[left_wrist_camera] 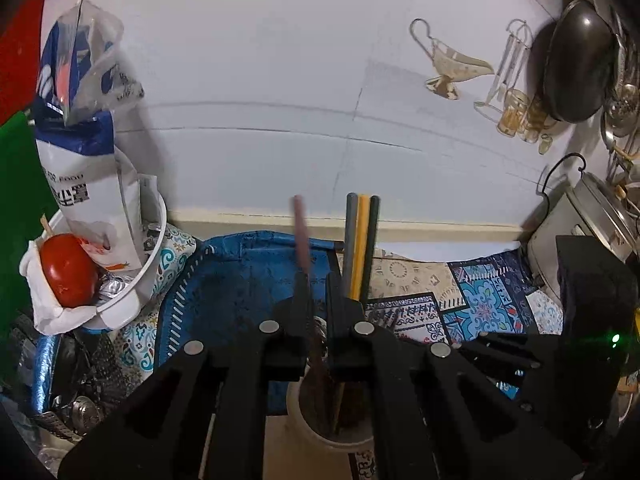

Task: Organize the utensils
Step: 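Carry the chopstick and fork to the white cup and lower them in, then move both open tools back to the utensil pile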

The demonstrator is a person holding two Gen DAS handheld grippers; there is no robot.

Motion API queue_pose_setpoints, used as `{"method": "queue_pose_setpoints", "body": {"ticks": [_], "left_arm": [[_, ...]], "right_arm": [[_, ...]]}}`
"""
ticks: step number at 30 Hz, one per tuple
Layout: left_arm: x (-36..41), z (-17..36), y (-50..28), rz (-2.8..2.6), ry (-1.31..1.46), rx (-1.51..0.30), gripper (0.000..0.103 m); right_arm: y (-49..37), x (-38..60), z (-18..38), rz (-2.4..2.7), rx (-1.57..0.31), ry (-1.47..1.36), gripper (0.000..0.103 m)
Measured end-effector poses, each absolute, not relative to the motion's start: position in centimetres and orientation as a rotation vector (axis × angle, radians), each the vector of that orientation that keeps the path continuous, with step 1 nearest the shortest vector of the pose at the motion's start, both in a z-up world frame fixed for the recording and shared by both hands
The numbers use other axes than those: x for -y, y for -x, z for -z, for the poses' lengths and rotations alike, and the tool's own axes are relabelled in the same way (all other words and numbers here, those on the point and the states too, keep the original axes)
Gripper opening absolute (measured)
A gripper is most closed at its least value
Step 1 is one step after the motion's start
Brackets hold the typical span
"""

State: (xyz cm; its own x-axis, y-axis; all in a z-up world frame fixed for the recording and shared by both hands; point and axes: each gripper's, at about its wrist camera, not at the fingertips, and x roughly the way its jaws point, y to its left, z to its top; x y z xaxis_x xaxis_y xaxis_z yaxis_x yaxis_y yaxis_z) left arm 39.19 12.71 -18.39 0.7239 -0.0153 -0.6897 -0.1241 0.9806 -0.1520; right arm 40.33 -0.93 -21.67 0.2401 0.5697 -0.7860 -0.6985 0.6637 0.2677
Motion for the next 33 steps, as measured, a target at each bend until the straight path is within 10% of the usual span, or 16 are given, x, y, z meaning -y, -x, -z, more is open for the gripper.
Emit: {"method": "queue_pose_setpoints", "body": {"ticks": [18, 33], "left_arm": [[-5.4, 14.6, -35.5, 0.047, 0.132, -0.753, 0.033], [3.6, 27.0, -35.5, 0.164, 0.058, -1.106, 0.034]], "right_arm": [[-38.1, 12.5, 17.5, -0.729, -0.9, 0.118, 0.024], [-36.9, 20.0, 25.2, -0.609, -1.124, 0.07, 0.024]]}}
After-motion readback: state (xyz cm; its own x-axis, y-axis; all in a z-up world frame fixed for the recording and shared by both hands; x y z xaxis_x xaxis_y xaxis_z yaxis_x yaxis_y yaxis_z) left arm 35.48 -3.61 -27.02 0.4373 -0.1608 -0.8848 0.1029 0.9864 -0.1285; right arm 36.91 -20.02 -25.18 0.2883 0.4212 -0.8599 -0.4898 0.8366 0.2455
